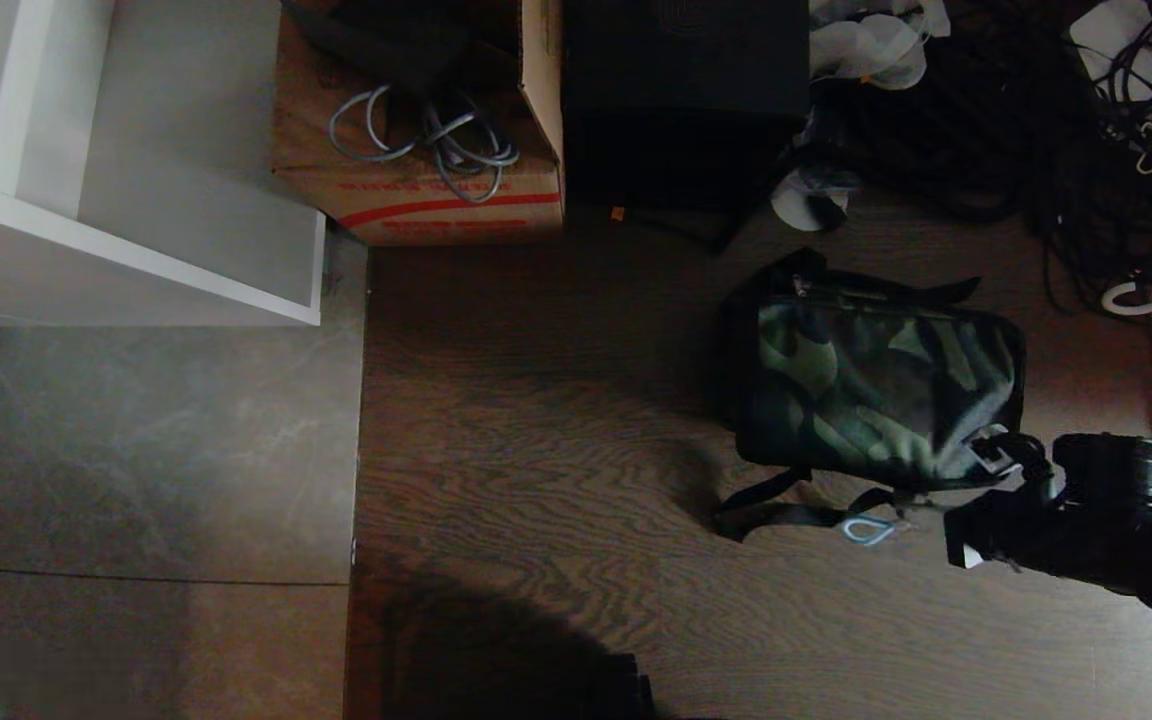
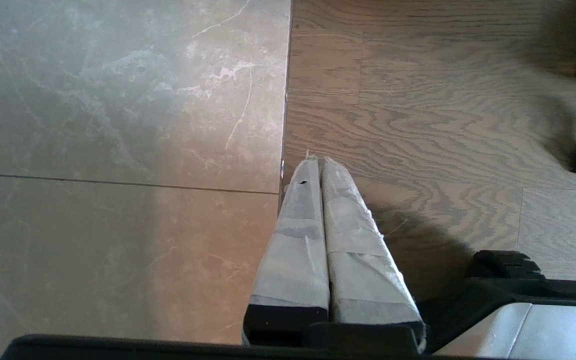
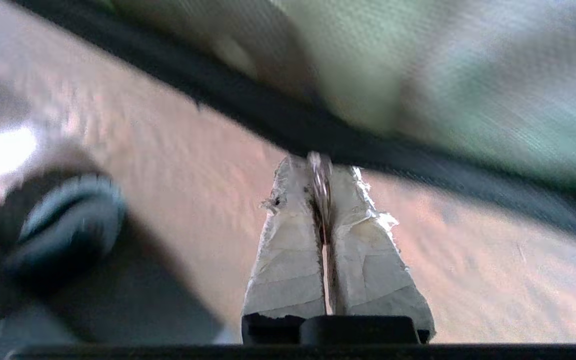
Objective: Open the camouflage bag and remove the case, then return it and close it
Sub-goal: Open the top of the storage box
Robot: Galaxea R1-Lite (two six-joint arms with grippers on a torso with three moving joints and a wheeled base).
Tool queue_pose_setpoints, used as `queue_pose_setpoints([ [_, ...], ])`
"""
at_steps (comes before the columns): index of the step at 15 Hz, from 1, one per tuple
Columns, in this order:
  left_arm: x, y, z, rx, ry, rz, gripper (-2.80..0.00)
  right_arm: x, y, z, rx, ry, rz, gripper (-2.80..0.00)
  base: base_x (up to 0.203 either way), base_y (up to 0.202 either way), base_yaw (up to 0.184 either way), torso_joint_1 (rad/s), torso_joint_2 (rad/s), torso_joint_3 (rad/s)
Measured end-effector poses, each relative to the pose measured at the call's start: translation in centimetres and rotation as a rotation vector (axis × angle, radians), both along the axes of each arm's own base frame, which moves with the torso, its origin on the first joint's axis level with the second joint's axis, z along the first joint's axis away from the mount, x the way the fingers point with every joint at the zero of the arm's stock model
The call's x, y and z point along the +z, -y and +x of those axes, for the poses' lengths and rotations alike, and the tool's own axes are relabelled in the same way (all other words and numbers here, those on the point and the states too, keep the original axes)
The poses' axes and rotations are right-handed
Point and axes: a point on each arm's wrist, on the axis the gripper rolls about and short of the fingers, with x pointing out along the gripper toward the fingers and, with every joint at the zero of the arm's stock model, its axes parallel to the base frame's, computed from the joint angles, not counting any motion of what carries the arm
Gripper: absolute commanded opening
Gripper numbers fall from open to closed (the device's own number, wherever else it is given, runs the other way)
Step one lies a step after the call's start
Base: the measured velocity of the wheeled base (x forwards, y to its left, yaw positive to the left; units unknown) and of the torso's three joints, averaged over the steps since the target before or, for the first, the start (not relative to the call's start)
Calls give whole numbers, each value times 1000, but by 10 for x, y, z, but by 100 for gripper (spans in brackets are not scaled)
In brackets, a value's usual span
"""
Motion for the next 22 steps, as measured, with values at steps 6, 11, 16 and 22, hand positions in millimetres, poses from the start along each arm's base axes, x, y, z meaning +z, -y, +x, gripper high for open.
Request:
queue_pose_setpoints([
  [6,0,0,0,0,0,0,-280,10,34,-4,-63,-38,43,-280,0,0,0,0,0,0],
  [11,0,0,0,0,0,0,-280,10,61,-16,-7,-38,41,-280,0,0,0,0,0,0],
  [16,0,0,0,0,0,0,-280,9,69,-30,28,-84,34,-280,0,0,0,0,0,0],
  [22,0,0,0,0,0,0,-280,16,71,-34,24,-144,74,-280,0,0,0,0,0,0],
])
